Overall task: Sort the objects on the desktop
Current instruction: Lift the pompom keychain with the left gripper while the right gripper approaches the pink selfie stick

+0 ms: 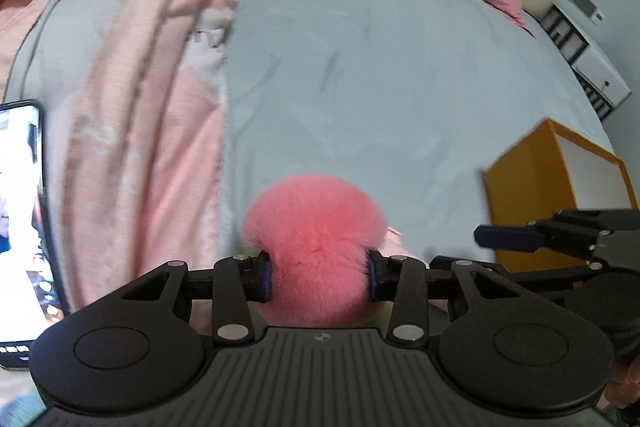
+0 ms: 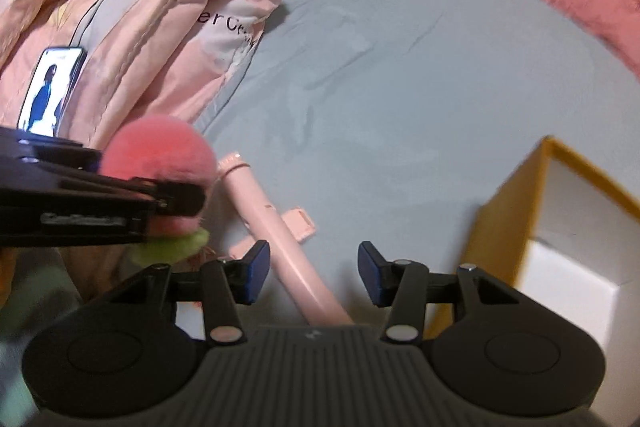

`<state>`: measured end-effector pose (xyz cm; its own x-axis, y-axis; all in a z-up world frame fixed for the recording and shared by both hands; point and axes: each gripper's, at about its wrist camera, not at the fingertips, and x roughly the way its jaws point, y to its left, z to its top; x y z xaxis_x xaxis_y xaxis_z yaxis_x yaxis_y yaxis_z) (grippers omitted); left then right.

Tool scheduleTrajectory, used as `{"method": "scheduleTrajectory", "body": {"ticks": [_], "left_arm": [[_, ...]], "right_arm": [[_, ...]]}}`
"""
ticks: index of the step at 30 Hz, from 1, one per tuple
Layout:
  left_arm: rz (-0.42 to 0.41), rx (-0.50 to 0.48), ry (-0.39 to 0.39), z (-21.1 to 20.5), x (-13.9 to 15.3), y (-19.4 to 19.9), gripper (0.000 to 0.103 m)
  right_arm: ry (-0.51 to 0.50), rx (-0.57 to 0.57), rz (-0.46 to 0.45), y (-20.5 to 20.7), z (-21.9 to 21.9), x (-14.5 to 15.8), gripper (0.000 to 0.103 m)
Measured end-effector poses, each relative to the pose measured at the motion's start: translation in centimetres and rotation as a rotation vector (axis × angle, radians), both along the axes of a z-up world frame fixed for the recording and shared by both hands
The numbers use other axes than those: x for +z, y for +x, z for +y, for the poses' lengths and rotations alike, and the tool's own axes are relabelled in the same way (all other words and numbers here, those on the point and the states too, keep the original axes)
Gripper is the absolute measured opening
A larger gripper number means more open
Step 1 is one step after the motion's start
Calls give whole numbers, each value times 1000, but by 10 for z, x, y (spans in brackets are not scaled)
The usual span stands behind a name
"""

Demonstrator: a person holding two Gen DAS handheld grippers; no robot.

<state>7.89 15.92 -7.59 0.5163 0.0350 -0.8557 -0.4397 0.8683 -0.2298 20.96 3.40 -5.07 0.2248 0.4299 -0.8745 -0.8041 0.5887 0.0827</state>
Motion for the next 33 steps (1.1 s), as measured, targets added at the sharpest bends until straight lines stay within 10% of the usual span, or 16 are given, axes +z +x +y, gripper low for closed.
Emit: {"method": "scheduleTrajectory", "body": {"ticks": [20,33], "left_arm": [[36,23,-154,19,-26,4,46],[37,8,-149,17,-26,8,46]], "right_arm": [[175,-431,686,82,9,-82,67],[222,-482,709,83,9,-89,72]]}}
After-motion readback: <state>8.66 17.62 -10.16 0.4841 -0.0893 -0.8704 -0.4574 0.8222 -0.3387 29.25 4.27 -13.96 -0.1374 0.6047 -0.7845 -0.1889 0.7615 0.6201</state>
